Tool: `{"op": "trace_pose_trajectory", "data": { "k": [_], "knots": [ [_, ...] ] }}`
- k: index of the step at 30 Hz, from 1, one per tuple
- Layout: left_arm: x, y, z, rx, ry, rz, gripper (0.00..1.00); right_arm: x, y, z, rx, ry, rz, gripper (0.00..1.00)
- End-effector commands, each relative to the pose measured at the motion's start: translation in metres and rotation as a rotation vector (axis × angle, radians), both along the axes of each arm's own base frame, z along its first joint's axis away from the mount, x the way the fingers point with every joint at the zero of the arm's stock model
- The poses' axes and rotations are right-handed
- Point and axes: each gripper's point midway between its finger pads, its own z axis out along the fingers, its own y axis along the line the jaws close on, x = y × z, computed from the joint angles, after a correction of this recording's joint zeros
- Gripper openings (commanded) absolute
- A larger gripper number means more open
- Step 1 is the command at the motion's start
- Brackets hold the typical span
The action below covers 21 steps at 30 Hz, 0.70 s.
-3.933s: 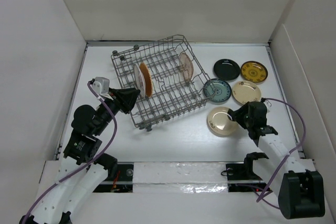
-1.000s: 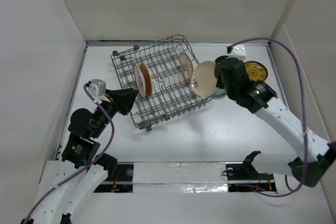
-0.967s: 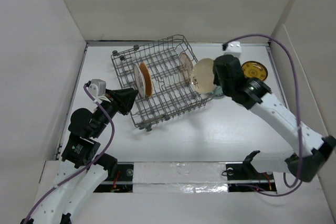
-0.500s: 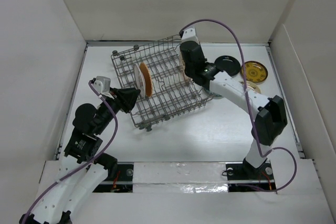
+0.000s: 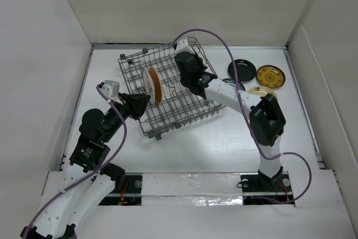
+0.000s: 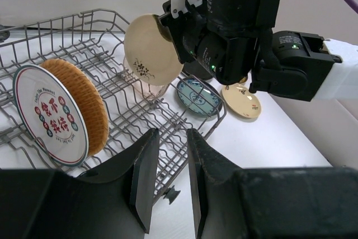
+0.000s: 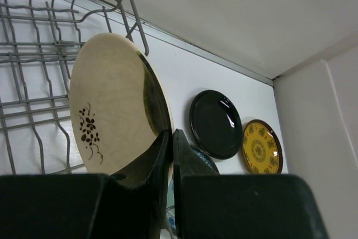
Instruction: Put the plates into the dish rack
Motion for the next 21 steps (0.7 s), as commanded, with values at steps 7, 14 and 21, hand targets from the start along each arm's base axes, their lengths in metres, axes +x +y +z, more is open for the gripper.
{"op": "trace_pose_trajectory", "data": {
  "k": [7, 14, 21],
  "knots": [
    [0.004, -0.003, 0.009, 0.001, -0.029, -0.006, 0.24, 0.007, 0.000, 0.005, 0.058, -0.061, -0.073, 0.00],
    [0.003, -0.004, 0.012, -0.002, -0.036, -0.015, 0.24, 0.008, 0.011, -0.031, 0.067, -0.009, -0.075, 0.00],
    [0.004, -0.005, 0.009, -0.002, -0.029, -0.017, 0.24, 0.004, 0.018, -0.040, 0.079, -0.008, -0.090, 0.00]
  ]
}}
